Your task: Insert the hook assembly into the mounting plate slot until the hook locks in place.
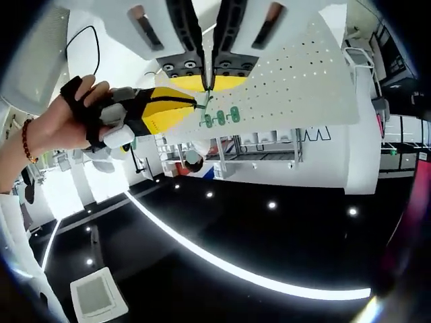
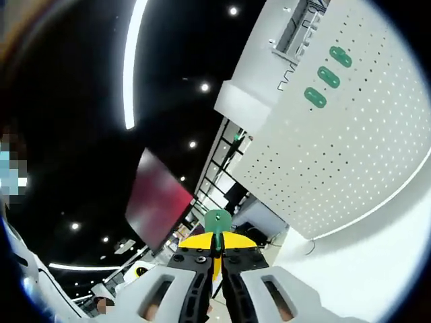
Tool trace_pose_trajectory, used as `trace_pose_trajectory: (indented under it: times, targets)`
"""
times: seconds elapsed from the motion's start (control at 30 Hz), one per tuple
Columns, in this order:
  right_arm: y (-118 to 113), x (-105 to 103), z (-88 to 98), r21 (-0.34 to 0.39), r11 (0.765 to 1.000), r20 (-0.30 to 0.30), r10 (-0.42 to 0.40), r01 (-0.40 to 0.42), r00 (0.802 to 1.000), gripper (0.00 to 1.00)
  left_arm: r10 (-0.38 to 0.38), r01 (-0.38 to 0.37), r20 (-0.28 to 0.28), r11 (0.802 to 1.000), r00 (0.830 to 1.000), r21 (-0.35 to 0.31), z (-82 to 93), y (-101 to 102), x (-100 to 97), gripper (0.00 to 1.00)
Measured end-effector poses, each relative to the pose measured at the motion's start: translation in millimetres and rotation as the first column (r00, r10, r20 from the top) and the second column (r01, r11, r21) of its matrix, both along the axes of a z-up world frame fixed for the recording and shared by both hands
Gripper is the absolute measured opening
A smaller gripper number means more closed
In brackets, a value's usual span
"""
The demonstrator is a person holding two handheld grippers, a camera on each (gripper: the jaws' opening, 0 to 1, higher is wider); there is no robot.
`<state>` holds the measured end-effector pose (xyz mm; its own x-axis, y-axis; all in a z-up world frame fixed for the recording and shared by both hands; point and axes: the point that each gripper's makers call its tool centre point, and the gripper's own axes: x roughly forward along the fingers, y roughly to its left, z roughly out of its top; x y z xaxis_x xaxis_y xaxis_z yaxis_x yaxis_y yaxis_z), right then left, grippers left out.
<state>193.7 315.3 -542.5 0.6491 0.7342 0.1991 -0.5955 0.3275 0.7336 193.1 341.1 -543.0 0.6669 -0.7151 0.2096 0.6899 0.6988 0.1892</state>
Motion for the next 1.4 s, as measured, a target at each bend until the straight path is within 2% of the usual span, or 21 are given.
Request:
trace_pose_trajectory:
  times: [0.2,0.4,0.6,0.7,0.83,0.9,0.97,1.03,1.37,1.4]
  targets:
    - [0,-2,-3.9,-0.014,1.0,-0.009,0.003,-0.003,1.0,0.01,0.003,-0.003,-0.012,1.0,1.0,0.01,-2.3,-1,-1.7,0.04]
    - [-9,3,-3.7,-0.027,0.999,-0.008,-0.046,0.046,0.999,0.01,0.014,-0.014,-0.046,1.0,0.999,-0.003,-7.8,1,-2.9,0.07]
    - [-16,16,-5.3,-0.206,0.972,0.065,-0.1,0.111,0.993,0.01,0.021,-0.021,-0.07,1.0,0.997,-0.006,-12.5,2,-8.9,0.1]
    - [-16,21,-2.6,-0.237,0.962,0.084,-0.117,0.134,0.989,0.01,0.019,-0.02,-0.084,1.0,0.996,-0.006,-15.0,1,-12.8,0.13]
    - [-22,31,-2.8,-0.338,0.921,0.148,-0.152,0.195,0.977,0.01,0.022,-0.021,-0.101,1.0,0.995,0.01,-21.1,-1,-18.3,0.18]
    - [-23,34,-1.0,-0.35,0.914,0.155,-0.16,0.206,0.975,0.01,0.02,-0.019,-0.116,1.0,0.993,0.015,-25.0,-2,-21.3,0.2]
    - [-24,41,0.3,-0.384,0.895,0.17,-0.172,0.226,0.97,0.01,0.023,-0.021,-0.127,1.0,0.992,0.015,-27.5,-2,-24.7,0.21]
    - [-27,47,0.5,-0.426,0.866,0.201,-0.19,0.26,0.961,0.01,0.015,-0.014,-0.138,1.0,0.99,0.007,-29.0,-3,-28.7,0.23]
    - [-36,75,4.8,-0.491,0.807,0.231,-0.242,0.328,0.942,0.01,-0.003,0.007,-0.178,1.0,0.984,0.017,-39.1,-3,-40.2,0.34]
    - [-38,79,5.6,-0.505,0.792,0.245,-0.248,0.341,0.937,0.01,-0.003,0.006,-0.185,1.0,0.983,0.017,-40.4,-2,-41.5,0.35]
